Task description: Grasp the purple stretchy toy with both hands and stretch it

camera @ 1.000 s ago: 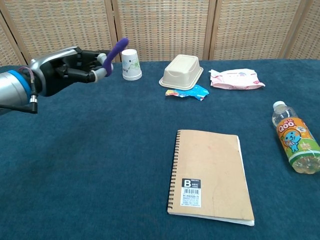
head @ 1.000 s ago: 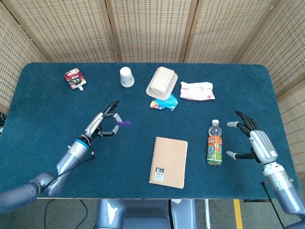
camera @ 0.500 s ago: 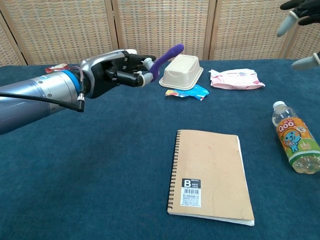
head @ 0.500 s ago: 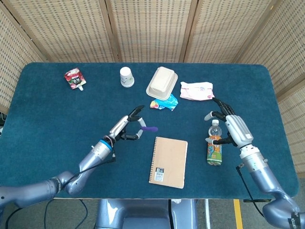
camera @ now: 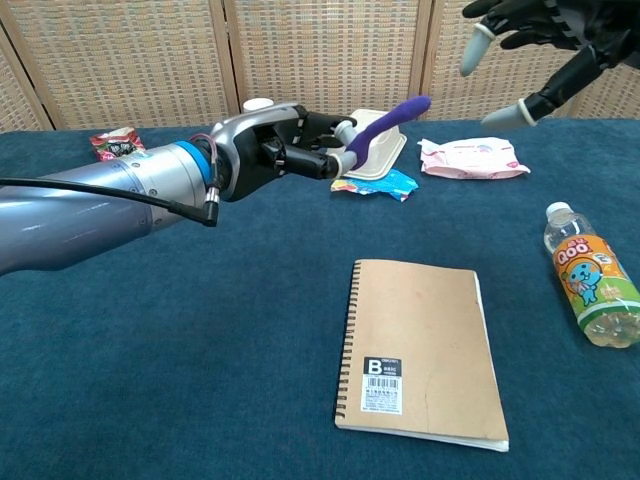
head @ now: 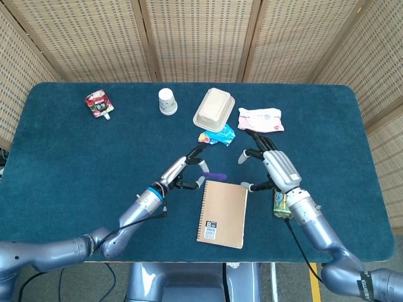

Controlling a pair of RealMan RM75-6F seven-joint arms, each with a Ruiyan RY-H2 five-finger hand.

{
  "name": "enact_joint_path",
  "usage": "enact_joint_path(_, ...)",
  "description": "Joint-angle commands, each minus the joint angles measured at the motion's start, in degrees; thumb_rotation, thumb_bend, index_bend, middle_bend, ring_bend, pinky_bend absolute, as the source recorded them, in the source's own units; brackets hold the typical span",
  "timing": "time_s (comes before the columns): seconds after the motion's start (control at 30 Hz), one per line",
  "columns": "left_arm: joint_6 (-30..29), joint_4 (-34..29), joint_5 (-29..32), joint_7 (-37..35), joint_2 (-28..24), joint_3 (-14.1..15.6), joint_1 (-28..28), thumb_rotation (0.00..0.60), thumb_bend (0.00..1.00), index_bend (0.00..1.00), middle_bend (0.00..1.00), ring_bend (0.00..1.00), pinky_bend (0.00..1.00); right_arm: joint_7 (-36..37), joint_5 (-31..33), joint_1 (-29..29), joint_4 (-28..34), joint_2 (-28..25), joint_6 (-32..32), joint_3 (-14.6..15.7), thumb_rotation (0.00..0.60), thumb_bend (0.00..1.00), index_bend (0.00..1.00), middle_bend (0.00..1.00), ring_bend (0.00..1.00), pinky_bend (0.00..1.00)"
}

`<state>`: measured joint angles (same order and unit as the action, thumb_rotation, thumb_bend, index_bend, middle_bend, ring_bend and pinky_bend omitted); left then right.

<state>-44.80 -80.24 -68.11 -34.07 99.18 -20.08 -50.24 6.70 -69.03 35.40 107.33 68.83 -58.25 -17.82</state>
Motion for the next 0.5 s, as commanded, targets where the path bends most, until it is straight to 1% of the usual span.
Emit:
enact_joint_path(0.03,0.14,-0.19,0.24,-0.25,-0.14,-0.25,0.00,0.600,0.50,0.66,0.00,0.00,0.00,-4.23,1.55,1.32,1.07,2.72,-1.28,0.29,0.600,0.31,0.49,0.06,0.00,0.00)
enact_joint_path(0.3,0.58,-0.52,0.24,-0.64,-0.36,-0.17,0.11,0.600,0.50,0.66,0.00,0.00,0.00,-8.27,3.61,2.59,0.78,6.63,-3.05,0.45,0.600,0.33,0.52,0.06,0.00,0.00)
enact_joint_path(0.5,0.99,-0.64,-0.32,-1.69,-0.66,0.11,0.38,0.600,0.50,0.66,0.00,0.00,0.00,-10.08,4.24,3.06,1.16,7.27,-4.00,0.18,0.600,0.35,0.54,0.06,0.00,0.00)
